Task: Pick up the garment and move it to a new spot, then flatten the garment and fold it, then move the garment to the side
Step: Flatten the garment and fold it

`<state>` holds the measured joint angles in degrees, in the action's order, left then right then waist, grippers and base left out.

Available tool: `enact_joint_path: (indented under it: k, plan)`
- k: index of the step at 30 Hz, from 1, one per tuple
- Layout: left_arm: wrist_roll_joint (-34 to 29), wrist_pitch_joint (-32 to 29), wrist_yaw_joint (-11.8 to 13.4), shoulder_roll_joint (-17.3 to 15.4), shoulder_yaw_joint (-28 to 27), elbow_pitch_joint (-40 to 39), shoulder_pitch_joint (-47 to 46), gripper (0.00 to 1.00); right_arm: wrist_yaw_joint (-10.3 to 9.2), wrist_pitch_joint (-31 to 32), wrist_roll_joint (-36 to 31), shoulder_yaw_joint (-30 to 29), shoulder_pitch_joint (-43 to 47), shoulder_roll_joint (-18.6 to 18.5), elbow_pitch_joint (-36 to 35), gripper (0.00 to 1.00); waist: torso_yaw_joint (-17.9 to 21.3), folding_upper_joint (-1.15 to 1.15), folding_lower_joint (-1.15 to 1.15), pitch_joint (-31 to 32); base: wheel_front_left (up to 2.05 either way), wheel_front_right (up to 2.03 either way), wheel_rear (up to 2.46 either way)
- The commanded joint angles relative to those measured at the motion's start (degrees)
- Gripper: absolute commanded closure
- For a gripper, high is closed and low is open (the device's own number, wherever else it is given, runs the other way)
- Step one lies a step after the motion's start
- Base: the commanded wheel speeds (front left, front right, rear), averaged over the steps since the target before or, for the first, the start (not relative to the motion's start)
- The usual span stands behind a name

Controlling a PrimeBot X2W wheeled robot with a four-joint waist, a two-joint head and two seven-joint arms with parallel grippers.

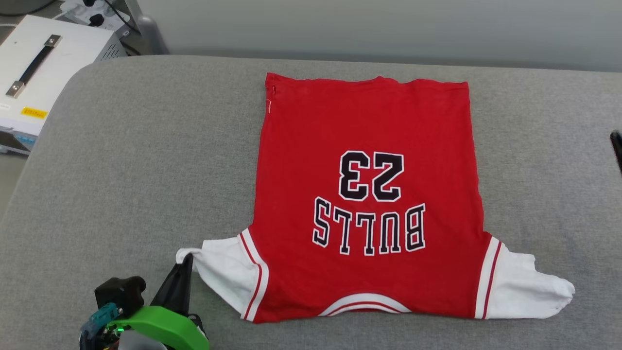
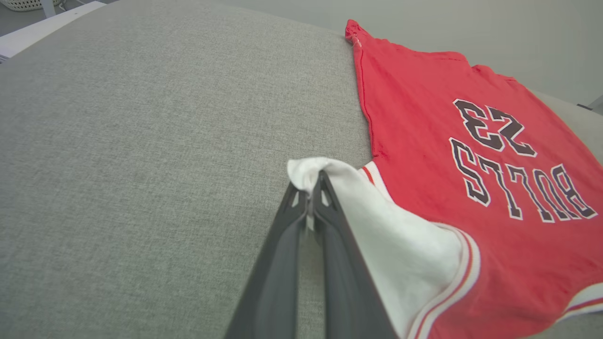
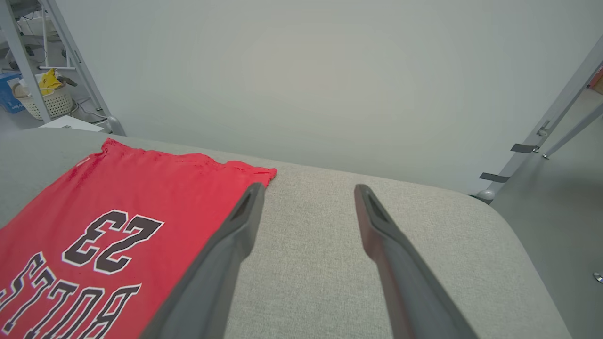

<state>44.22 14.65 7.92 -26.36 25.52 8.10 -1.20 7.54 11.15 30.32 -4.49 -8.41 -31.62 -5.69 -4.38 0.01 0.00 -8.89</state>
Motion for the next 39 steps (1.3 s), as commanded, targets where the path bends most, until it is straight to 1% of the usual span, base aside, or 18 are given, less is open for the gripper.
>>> enact_joint_path:
  k: [1, 4, 7, 12, 17, 20, 24, 29, 33, 35, 39]
  plan:
    - [-1.1, 0.3, -0.4, 0.7, -0.2, -0.6, -1.7, 1.00, -0.05, 1.3, -0.6, 0.5, -4.3, -1.3, -0.4, 0.00, -2.3, -0.01, 0.00, -3.0, 0.00, 0.00, 0.00]
    - [-2.6, 0.3, -1.0, 2.1, -0.4, -1.4, -3.8, 1.00, -0.05, 4.8, -0.4, 1.4, -13.2, -3.8, 0.6, 0.00, -4.3, -0.01, 0.00, -5.6, 0.00, 0.00, 0.00]
    - [-4.3, 0.3, -1.7, 3.7, -0.6, -1.7, -6.2, 1.00, -0.05, 10.8, 1.4, 3.4, -23.3, -5.0, 4.4, 0.00, -6.5, -0.01, 0.00, -8.7, 0.00, 0.00, 0.00]
    - [-7.1, 0.3, -3.3, 7.1, -1.1, -2.4, -9.3, 1.00, -0.05, 25.3, 3.7, 9.8, -38.6, -5.8, 13.6, 0.00, -9.4, -0.01, 0.00, -13.5, 0.00, 0.00, 0.00]
    - [-10.2, 0.3, -4.7, 10.4, -2.6, -3.6, -11.4, 1.00, -0.05, 39.8, 4.4, 16.5, -48.5, -6.4, 22.5, 0.00, -11.8, -0.01, 0.00, -17.7, 0.00, 0.00, 0.00]
    - [-12.3, 0.3, -5.9, 12.2, -3.4, -4.2, -12.4, 1.00, -0.05, 45.6, 3.1, 19.3, -52.8, -6.8, 26.7, 0.00, -13.3, -0.01, 0.00, -20.1, 0.00, 0.00, 0.00]
    - [-14.8, 0.3, -7.2, 14.2, -4.5, -5.5, -13.6, 1.00, -0.05, 49.3, 0.8, 20.5, -57.0, -6.5, 31.7, 0.00, -14.9, -0.01, 0.00, -23.0, 0.00, 0.00, 0.00]
    - [-17.0, 0.3, -8.8, 16.3, -5.5, -6.9, -14.6, 1.00, -0.05, 49.2, -1.8, 19.8, -59.5, -5.2, 37.4, 0.00, -16.6, -0.01, 0.00, -25.7, 0.00, 0.00, 0.00]
    - [-18.3, 0.3, -10.0, 17.9, -6.1, -7.2, -14.9, 1.00, -0.05, 48.2, -2.2, 20.2, -58.1, -4.0, 40.8, 0.00, -17.2, -0.01, 0.00, -26.7, 0.00, 0.00, 0.00]
    - [-18.7, 0.3, -10.5, 18.5, -6.5, -6.7, -14.9, 1.00, -0.05, 48.5, -2.3, 21.1, -56.4, -4.2, 42.3, 0.00, -17.2, -0.01, 0.00, -26.7, 0.00, 0.00, 0.00]
    - [-19.8, 0.3, -11.4, 19.4, -7.2, -5.5, -14.8, 1.00, -0.05, 48.9, -1.6, 20.6, -54.1, -4.6, 45.1, 0.01, -16.9, -0.01, 0.00, -26.4, 0.00, 0.00, 0.00]
